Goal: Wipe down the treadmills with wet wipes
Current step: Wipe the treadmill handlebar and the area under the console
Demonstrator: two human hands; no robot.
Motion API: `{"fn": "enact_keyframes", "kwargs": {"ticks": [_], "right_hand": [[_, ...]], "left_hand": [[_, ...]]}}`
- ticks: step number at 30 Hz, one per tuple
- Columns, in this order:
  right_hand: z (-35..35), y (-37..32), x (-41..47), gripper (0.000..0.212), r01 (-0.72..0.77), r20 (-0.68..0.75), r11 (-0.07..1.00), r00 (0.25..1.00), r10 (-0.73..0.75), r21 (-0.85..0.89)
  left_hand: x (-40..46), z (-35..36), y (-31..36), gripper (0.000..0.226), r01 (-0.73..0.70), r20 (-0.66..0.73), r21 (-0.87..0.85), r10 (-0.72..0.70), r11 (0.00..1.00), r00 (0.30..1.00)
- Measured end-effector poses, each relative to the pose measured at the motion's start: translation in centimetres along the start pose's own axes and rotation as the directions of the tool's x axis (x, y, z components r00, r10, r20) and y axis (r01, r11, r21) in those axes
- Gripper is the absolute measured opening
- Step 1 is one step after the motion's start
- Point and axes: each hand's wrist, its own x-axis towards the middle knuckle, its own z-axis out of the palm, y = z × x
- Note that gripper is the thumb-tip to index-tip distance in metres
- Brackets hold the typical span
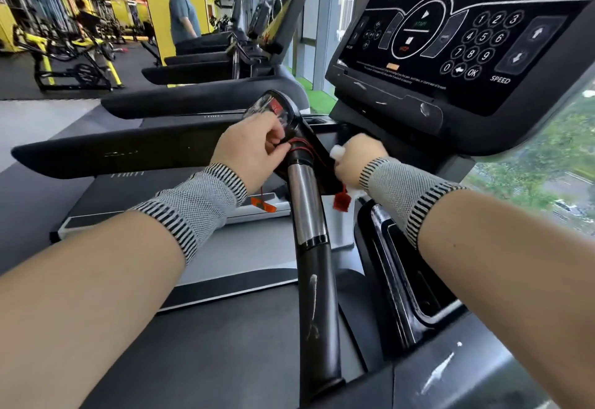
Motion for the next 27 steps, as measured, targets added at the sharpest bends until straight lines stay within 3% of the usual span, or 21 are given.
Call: {"fn": "enact_keyframes", "kwargs": {"ticks": [3, 5, 8, 11, 14, 16, 19, 22, 25, 27], "right_hand": [[0.8, -0.4, -0.7, 0.015, 0.059, 0.181, 0.983, 0.983, -0.027, -0.172], [0.9, -0.8, -0.8, 0.017, 0.075, 0.223, 0.982, 0.974, -0.035, -0.173], [0.8, -0.7, -0.5, 0.022, 0.014, 0.276, 0.998, 0.961, -0.030, 0.059], [0.9, -0.8, -0.9, 0.022, -0.137, 0.316, 0.884, 0.949, -0.013, 0.446], [2.0, -1.5, -1.1, 0.013, -0.444, 0.488, 0.481, 0.872, 0.038, 0.756], [2.4, -1.7, -1.0, 0.008, -0.500, 0.537, 0.379, 0.844, 0.011, 0.779], [2.1, -1.6, -1.0, 0.010, -0.477, 0.518, 0.385, 0.855, -0.004, 0.790], [1.5, -1.8, -1.4, 0.016, -0.405, 0.453, 0.480, 0.891, 0.017, 0.778], [0.4, -1.6, -1.8, 0.013, -0.329, 0.384, 0.548, 0.923, 0.017, 0.769], [-0.6, -1.4, -2.4, 0.012, -0.307, 0.356, 0.539, 0.935, 0.015, 0.784]], "left_hand": [[-1.6, 0.3, -0.2, 0.010, 0.106, 0.009, -0.005, -0.105, 0.994, 0.994], [-2.4, 1.0, -0.6, 0.011, 0.200, 0.133, 0.017, -0.201, 0.980, 0.971], [-3.3, 2.0, -0.8, 0.007, 0.366, 0.476, -0.116, -0.271, 0.923, 0.836], [-3.6, 2.8, 0.2, 0.019, 0.488, 0.615, -0.244, -0.255, 0.838, 0.746], [-3.4, 3.7, 0.9, 0.013, 0.486, 0.556, -0.194, -0.312, 0.852, 0.771], [-3.2, 4.0, 0.2, 0.017, 0.509, 0.503, -0.159, -0.374, 0.846, 0.779], [-2.9, 2.9, -1.4, 0.014, 0.510, 0.421, -0.057, -0.442, 0.858, 0.792], [-2.4, 0.1, -2.5, 0.017, 0.537, 0.322, -0.020, -0.503, 0.843, 0.802], [-0.9, -2.9, -2.1, 0.006, 0.614, 0.326, -0.218, -0.536, 0.759, 0.779], [1.0, -4.0, -0.6, 0.008, 0.673, 0.370, -0.424, -0.563, 0.606, 0.740]]}}
